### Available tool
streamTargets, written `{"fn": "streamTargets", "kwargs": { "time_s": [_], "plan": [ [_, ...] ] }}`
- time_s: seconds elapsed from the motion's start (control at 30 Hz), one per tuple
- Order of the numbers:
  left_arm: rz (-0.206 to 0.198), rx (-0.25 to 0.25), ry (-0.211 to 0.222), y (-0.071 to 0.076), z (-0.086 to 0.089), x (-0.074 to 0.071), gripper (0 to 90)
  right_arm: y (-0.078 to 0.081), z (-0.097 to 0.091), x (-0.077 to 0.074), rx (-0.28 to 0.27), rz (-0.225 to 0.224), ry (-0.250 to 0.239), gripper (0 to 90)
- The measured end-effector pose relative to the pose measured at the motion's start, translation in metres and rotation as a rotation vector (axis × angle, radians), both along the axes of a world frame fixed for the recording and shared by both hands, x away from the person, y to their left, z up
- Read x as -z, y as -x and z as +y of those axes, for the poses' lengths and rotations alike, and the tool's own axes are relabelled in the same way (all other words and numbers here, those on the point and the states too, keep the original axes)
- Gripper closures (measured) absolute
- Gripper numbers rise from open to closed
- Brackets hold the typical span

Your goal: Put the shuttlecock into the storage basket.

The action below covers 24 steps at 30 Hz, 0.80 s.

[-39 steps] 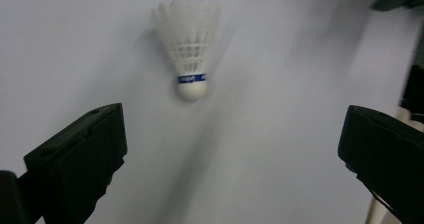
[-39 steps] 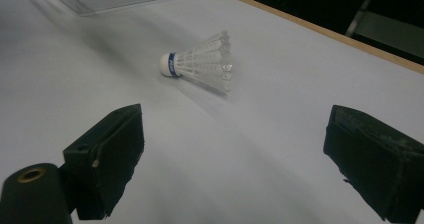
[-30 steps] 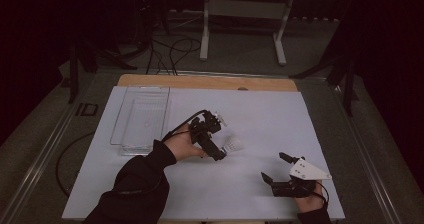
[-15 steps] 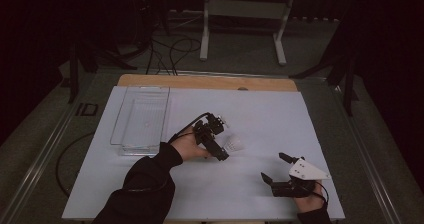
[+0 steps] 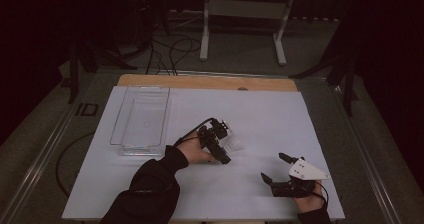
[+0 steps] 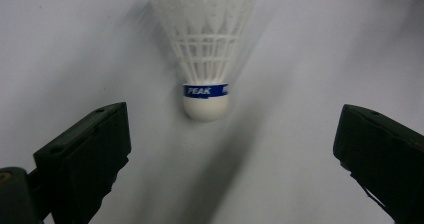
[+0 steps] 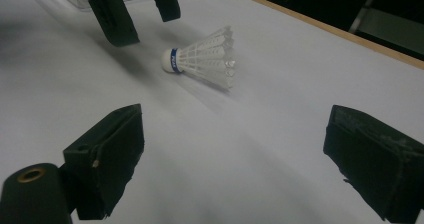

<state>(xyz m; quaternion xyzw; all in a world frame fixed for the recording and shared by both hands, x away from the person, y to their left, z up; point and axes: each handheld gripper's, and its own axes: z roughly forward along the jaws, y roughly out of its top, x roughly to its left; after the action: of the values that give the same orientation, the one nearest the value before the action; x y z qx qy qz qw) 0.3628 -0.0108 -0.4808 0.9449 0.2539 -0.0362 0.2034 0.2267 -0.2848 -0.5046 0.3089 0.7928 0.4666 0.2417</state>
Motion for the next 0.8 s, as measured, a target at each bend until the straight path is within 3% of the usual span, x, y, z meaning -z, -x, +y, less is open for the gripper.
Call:
{"fn": "streamTargets", "kwargs": {
  "time_s": [0.1,0.4,0.57,0.8],
  "plan": [
    [-0.006,0.015,-0.014,0.0,-0.003,0.006,5.0,0.0,0.0,0.0,-0.001,0.003,0.001,9.2],
    [-0.025,-0.023,-0.049,-0.002,-0.007,0.016,17.5,0.0,0.0,0.001,-0.003,0.008,0.0,9.2],
    [-0.033,-0.006,-0.062,-0.001,-0.011,0.02,32.4,-0.001,0.0,0.001,-0.008,0.011,-0.001,9.2],
    [-0.048,-0.017,-0.079,-0.003,-0.016,0.022,45.6,-0.001,0.0,0.001,-0.009,0.011,0.003,9.2]
  ]
}}
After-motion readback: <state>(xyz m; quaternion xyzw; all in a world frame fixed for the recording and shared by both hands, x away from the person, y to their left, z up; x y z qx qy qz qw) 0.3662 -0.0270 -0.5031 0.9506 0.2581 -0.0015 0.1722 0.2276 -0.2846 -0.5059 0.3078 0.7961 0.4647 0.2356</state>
